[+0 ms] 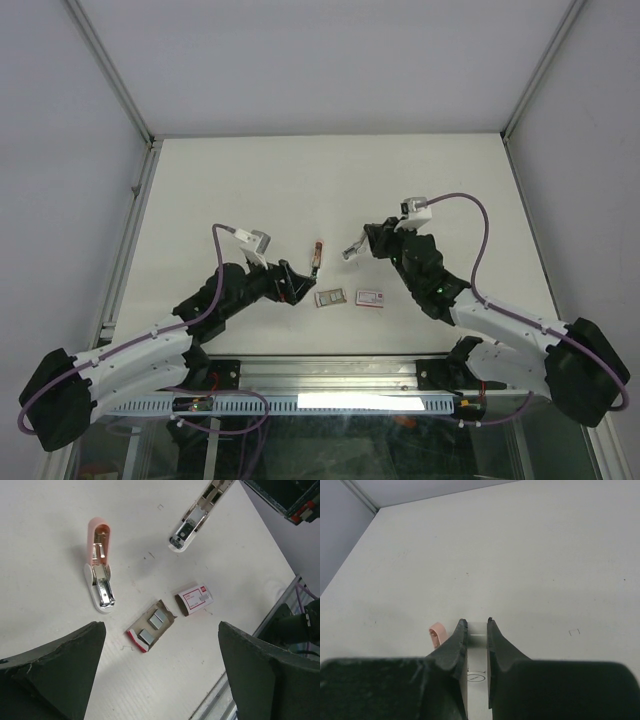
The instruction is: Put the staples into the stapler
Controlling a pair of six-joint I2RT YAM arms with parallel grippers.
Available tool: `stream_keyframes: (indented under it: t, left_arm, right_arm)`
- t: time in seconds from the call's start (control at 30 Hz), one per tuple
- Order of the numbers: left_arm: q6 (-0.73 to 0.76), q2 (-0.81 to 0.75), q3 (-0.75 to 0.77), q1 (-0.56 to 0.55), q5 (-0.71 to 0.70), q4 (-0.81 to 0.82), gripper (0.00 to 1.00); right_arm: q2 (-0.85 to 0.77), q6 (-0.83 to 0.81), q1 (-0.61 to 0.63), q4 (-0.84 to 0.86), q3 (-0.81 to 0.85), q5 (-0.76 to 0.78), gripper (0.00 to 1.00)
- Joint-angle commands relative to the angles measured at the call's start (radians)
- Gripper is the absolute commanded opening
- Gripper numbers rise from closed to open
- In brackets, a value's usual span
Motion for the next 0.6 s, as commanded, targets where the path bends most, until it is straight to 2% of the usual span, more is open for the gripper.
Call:
stream_keyframes:
  t: [0.0, 0.2, 0.57]
  left_arm:
    - [-0.067, 0.024, 0.077, 0.026, -0.061, -0.026, 0.99]
    - [-0.088, 0.047, 0.07, 0.05, -0.057, -0.011, 0.99]
    - [-0.089, 0.057, 0.056, 0.058, -0.073, -0.01, 0.99]
  right_arm:
    - [0.056, 0.023, -0.071, 0.241, -0.031, -0.136, 0.0]
    - [0.147, 0.047, -0.122, 0.396, -0.083, -0.275, 0.0]
    - [0.343, 0.06, -0.162, 0.664, -0.135, -0.409, 0.0]
